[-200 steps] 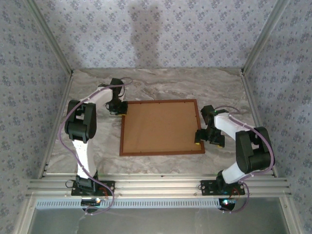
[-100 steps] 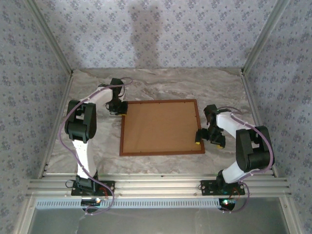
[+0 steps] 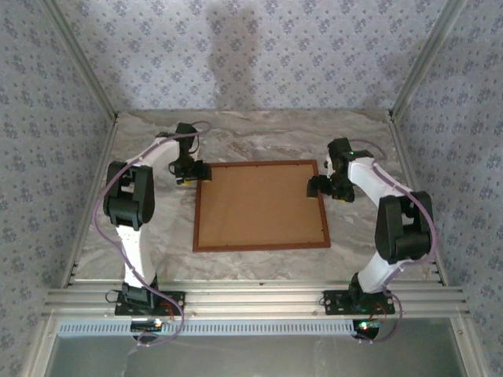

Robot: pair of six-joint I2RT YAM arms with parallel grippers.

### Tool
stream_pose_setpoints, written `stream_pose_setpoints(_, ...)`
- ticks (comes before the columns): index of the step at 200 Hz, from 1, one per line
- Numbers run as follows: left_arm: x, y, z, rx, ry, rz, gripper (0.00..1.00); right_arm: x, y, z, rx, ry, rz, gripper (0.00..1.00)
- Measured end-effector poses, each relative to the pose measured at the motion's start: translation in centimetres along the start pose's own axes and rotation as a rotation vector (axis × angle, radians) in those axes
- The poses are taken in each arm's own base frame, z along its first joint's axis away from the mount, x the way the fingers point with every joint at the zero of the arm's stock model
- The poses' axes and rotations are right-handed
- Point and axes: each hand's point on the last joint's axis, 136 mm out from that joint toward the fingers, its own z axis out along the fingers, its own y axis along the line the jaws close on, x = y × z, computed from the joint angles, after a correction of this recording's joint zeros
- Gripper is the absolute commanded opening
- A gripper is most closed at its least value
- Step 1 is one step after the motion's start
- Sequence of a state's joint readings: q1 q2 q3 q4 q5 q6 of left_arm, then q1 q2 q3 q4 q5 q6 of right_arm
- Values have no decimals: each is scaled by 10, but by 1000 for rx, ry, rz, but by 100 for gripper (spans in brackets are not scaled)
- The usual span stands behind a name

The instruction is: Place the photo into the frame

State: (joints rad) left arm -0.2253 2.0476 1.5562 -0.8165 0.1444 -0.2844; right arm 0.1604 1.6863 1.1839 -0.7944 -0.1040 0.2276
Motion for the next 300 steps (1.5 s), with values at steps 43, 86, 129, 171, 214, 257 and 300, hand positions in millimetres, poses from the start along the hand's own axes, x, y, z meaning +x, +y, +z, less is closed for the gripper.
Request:
stream_pose_setpoints(43,-13,15,-35,42,-68,-73,89,-22,2,21,0,20,-46,72)
stream_pose_setpoints(86,-23,38,-86,83,-194,-160,88,-26,-1,33,14,41,-58,46)
stream_pose_setpoints(129,-10,59,-82,104,-183,-251,88,-28,-3,36,21,38,-65,31)
stream_pose_setpoints(171,0,61,-71,105,-150,-257,81,-28,-5,43,31,40,-68,30)
stream_pose_setpoints(214,6,61,-65,101,-128,-222,74,-28,-1,45,15,36,-68,20)
stream_pose_setpoints(257,38,49,-39,94,-24,-141,73,-28,-2,43,14,24,-52,15)
stream_pose_setpoints(300,62,36,-10,78,78,-82,73,-28,-2,43,8,20,-43,15)
